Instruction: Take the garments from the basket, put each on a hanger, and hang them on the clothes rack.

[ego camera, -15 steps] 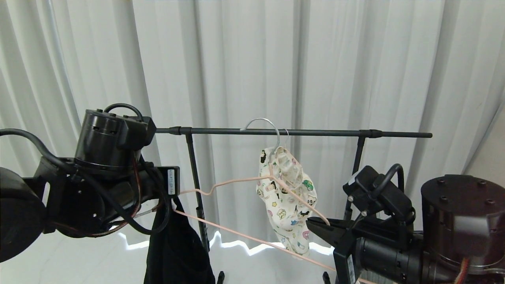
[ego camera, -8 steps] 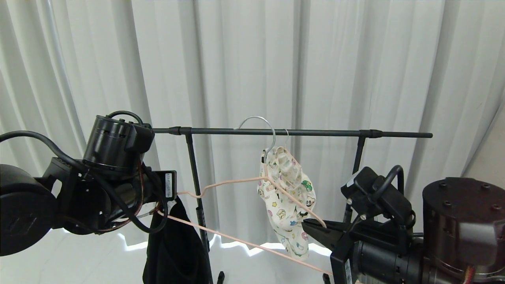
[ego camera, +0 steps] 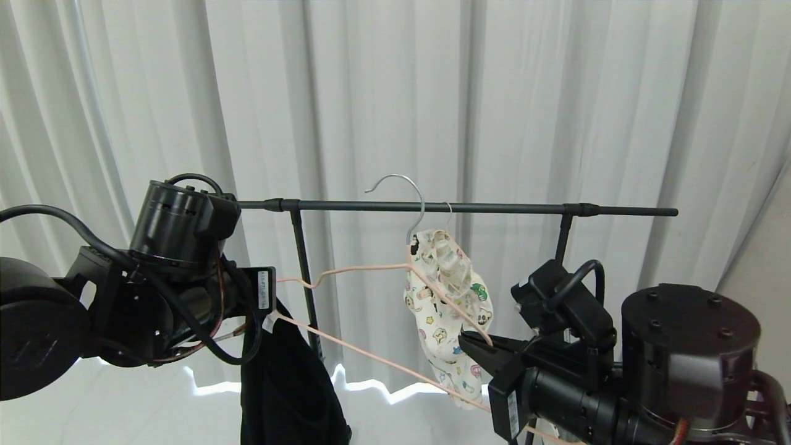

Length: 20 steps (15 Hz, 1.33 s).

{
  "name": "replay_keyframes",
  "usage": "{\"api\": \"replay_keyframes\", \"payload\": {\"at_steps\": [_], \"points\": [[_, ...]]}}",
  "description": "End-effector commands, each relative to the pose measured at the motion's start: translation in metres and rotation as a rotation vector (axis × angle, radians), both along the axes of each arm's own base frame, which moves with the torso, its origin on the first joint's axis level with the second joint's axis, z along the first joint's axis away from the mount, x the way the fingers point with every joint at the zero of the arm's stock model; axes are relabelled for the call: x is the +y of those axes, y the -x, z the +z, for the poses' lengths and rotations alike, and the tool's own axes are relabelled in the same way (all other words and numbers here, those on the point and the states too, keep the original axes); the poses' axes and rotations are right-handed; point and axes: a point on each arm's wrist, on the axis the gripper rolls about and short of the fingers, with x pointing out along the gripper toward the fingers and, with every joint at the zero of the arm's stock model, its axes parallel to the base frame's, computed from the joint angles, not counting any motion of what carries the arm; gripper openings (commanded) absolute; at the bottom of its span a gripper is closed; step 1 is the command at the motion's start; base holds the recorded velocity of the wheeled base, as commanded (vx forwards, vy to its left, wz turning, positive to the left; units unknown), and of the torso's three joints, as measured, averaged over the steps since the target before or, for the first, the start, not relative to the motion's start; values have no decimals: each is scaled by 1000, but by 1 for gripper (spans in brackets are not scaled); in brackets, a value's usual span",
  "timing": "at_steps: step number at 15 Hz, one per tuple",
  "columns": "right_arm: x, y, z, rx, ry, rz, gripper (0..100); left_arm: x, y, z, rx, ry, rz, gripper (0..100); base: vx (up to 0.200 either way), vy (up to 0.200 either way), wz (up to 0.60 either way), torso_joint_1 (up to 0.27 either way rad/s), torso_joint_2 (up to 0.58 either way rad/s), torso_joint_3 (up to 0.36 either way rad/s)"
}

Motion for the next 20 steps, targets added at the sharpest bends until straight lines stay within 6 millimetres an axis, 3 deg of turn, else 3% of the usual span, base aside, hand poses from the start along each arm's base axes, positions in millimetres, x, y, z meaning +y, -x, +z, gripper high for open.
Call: {"api": "replay_keyframes", "payload": {"at_steps": [1,20], "points": [[2,0,-3,6,8,2,0,0,0,1,-3,2,1,0,0,0,0,0,0,0],[58,-23,-26,12,31,-27,0,-6,14,13,-49,29,-44,0,0,0,0,0,0,0]]}}
